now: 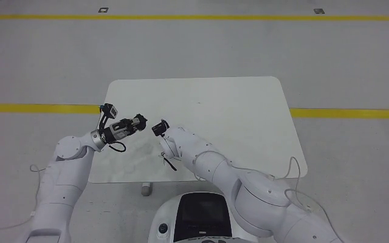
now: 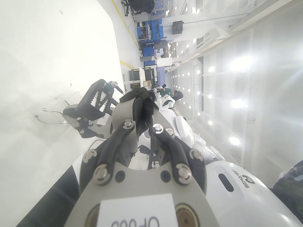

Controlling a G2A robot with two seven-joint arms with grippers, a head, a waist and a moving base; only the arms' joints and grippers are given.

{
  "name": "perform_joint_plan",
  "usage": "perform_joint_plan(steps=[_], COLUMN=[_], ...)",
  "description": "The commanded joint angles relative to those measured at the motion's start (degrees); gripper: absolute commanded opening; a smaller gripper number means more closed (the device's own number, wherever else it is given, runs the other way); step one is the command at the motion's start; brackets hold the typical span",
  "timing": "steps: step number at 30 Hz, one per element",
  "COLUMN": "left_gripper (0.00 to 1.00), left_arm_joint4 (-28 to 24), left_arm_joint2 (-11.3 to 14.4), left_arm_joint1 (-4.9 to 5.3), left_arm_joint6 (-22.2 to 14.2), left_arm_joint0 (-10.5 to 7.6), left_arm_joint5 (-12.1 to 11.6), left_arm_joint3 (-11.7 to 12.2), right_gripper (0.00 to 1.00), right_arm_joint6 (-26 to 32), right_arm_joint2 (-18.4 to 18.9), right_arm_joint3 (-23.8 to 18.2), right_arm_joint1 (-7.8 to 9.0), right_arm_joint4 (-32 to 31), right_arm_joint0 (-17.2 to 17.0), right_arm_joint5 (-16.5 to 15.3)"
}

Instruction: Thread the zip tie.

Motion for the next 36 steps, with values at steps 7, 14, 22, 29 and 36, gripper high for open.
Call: perform_joint_plan(steps=[7,14,22,29,36], left_gripper=[0.0,0.0,0.0,0.0,0.0], left_arm_joint4=[0.0,0.0,0.0,0.0,0.0], left_arm_joint2=[0.0,0.0,0.0,0.0,0.0], left_arm_joint1=[0.0,0.0,0.0,0.0,0.0], left_arm_joint6=[0.0,0.0,0.0,0.0,0.0], left_arm_joint0=[0.0,0.0,0.0,0.0,0.0], left_arm_joint5=[0.0,0.0,0.0,0.0,0.0], left_arm_joint3=[0.0,0.0,0.0,0.0,0.0], right_gripper=[0.0,0.0,0.0,0.0,0.0], right_arm_joint6=[2.42,-0.2,-7.42,-7.42,-8.57], right_arm_joint2=[1.73,6.96,16.1,16.1,16.27], right_arm_joint3=[-1.33,-3.77,-13.88,-13.88,-14.07], right_arm_joint1=[0.5,3.49,9.64,9.64,9.74], right_arm_joint4=[0.22,3.96,7.58,7.58,7.22], right_arm_joint0=[1.61,1.96,-2.32,-2.32,-2.65], right_arm_joint5=[-2.25,-7.65,-8.73,-8.73,-8.46])
